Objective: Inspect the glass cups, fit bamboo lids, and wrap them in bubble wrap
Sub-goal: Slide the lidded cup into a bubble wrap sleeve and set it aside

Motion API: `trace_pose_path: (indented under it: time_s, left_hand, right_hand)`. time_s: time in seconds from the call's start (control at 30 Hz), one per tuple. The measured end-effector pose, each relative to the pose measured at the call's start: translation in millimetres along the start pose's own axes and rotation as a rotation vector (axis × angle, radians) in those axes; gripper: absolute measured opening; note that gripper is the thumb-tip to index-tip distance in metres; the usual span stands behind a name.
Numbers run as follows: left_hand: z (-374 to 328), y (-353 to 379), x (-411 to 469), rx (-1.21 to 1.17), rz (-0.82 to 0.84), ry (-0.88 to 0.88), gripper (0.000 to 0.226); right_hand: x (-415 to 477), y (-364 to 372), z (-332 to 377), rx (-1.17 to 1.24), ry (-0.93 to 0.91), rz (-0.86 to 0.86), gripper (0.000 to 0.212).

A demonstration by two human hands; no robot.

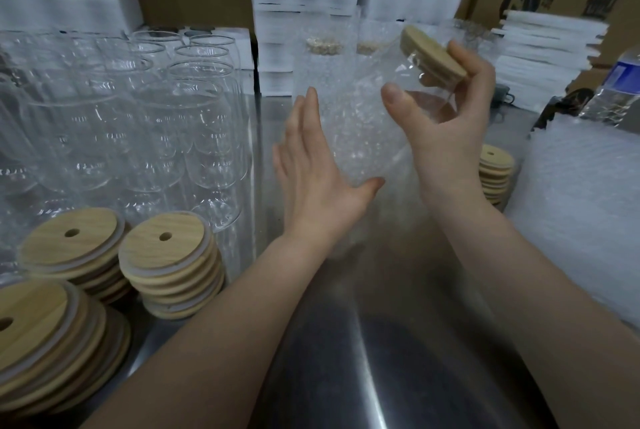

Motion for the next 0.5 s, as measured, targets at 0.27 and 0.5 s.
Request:
trace_pose_path:
  time_s: [0.27,0.5]
  left_hand:
    - [9,5,-3,-0.14,0.024,-0.096,0.102]
    - [9,5,-1,-0.518,0.037,-0.197,0.084]
  right_hand:
    - [-6,7,19,-0.088,-0.104,0.025,0.066]
    - [-16,24,16,-0.184,-0.086,0.139,0.07]
Point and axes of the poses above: each hand's wrist, its own x-axis towards the middle knuckle, its own y-axis out of the palm, z = x × y, the point moved 9 cm from there along x, towards the middle knuckle, and after that the axes turned 3 degrees about y, right-handed, at the moved point
